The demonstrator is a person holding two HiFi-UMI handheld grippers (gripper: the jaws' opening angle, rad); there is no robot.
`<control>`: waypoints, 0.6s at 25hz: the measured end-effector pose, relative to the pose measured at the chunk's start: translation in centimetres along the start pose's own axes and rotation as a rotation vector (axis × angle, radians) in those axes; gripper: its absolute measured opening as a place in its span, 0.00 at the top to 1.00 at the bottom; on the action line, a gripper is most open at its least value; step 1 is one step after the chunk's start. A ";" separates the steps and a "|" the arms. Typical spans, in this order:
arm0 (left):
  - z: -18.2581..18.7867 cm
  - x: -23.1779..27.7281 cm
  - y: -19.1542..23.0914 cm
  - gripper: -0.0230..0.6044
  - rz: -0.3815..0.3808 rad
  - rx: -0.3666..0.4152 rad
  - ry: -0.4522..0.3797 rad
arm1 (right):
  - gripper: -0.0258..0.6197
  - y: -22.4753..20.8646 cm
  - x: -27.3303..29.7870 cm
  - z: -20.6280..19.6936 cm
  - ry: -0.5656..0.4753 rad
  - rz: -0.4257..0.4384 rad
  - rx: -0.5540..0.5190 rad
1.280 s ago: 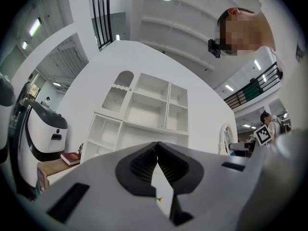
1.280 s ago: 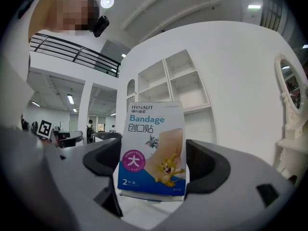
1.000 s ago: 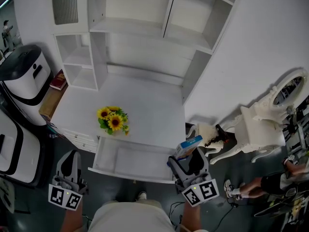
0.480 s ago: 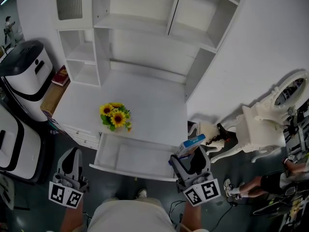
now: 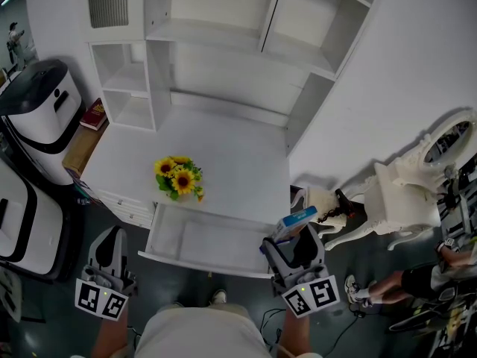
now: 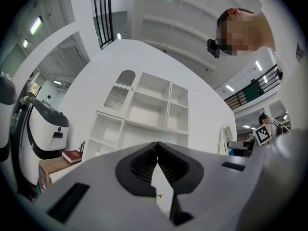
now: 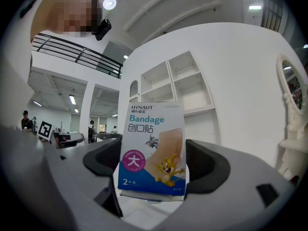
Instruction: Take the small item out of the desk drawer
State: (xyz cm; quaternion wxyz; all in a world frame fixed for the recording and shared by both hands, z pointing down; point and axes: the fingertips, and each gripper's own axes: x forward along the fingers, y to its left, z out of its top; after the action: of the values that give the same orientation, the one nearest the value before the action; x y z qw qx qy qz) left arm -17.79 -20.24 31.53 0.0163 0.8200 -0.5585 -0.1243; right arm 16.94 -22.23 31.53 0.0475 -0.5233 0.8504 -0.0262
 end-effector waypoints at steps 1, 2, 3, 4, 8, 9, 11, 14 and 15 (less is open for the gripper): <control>0.0 0.0 0.0 0.94 0.000 -0.001 0.001 | 0.29 0.0 0.1 0.0 0.000 0.000 0.003; 0.0 0.0 0.1 0.94 0.001 -0.001 0.001 | 0.29 0.0 0.1 0.0 0.000 0.000 0.005; 0.0 0.1 0.1 0.94 0.001 -0.001 0.002 | 0.29 0.0 0.2 0.0 0.001 0.001 0.006; 0.0 0.1 0.1 0.94 0.002 -0.001 0.002 | 0.29 0.0 0.2 0.0 0.001 0.002 0.007; -0.1 0.1 0.0 0.94 0.004 -0.003 0.002 | 0.29 -0.1 0.2 0.1 0.000 0.005 0.010; -0.1 0.1 0.0 0.94 0.004 -0.003 0.002 | 0.29 0.0 0.3 0.1 0.000 0.006 0.009; -0.2 0.1 0.1 0.94 0.005 -0.004 0.002 | 0.29 0.1 0.6 0.0 0.003 0.009 0.007; -0.1 0.1 0.2 0.94 0.009 -0.003 0.002 | 0.29 0.2 0.8 0.1 0.003 0.015 0.005; -0.1 0.1 0.2 0.94 0.010 -0.002 0.002 | 0.29 0.2 0.9 0.1 0.003 0.018 0.003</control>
State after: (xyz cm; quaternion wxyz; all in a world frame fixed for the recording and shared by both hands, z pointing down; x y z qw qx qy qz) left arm -17.88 -20.41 31.65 0.0184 0.8172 -0.5625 -0.1240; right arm 16.40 -22.92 31.32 0.0475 -0.5157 0.8550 -0.0278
